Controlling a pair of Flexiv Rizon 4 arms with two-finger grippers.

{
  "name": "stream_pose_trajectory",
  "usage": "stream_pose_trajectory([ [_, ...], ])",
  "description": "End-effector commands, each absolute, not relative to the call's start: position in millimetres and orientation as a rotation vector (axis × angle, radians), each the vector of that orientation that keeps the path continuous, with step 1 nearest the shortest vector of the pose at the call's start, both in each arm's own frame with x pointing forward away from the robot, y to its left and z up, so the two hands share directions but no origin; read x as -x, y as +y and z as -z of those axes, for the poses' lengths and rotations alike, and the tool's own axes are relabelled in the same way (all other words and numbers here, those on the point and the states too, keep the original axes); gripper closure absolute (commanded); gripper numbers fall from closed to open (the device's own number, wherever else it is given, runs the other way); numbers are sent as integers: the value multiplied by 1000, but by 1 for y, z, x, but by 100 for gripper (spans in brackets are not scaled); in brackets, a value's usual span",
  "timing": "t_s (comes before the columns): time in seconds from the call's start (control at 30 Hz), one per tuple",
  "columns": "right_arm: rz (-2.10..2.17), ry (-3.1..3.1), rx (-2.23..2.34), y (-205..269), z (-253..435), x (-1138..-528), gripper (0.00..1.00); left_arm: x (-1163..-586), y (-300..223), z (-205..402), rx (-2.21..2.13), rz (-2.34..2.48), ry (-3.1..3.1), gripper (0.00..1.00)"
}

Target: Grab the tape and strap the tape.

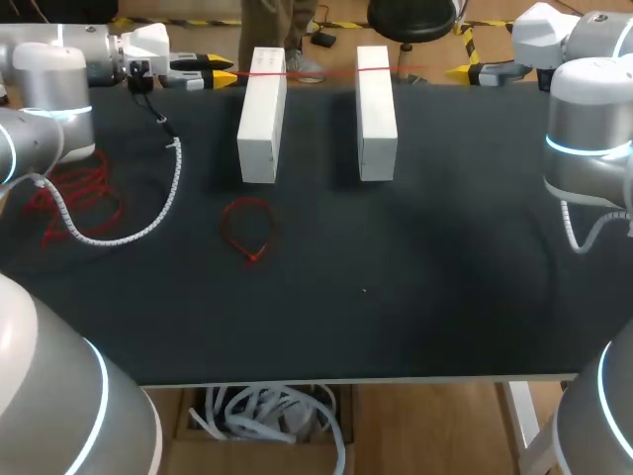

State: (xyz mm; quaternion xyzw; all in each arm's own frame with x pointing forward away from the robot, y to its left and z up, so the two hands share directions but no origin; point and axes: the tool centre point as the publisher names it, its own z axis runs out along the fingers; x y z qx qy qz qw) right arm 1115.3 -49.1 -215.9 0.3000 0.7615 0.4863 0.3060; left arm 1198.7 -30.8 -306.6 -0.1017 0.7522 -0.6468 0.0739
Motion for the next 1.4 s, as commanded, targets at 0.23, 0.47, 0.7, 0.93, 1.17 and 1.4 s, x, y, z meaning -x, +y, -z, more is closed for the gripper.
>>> stream_pose_trajectory([
  [0.23,-1288,2015,-794,-49,216,-1115,0,-1213,-29,317,269,1987,2284,71],
  [0.47,-1288,2015,-794,-49,216,-1115,0,-1213,-29,321,275,2002,2286,73],
  [0.7,-1288,2015,-794,-49,216,-1115,0,-1209,-30,321,276,2018,2283,73],
  [0.93,-1288,2015,-794,-49,216,-1115,0,-1208,-31,321,278,2026,2282,82],
  [1.17,-1288,2015,-794,-49,216,-1115,0,-1208,-32,319,271,2030,2281,80],
  [1.4,-1288,2015,-794,-49,216,-1115,0,-1210,-32,317,268,2030,2278,90],
])
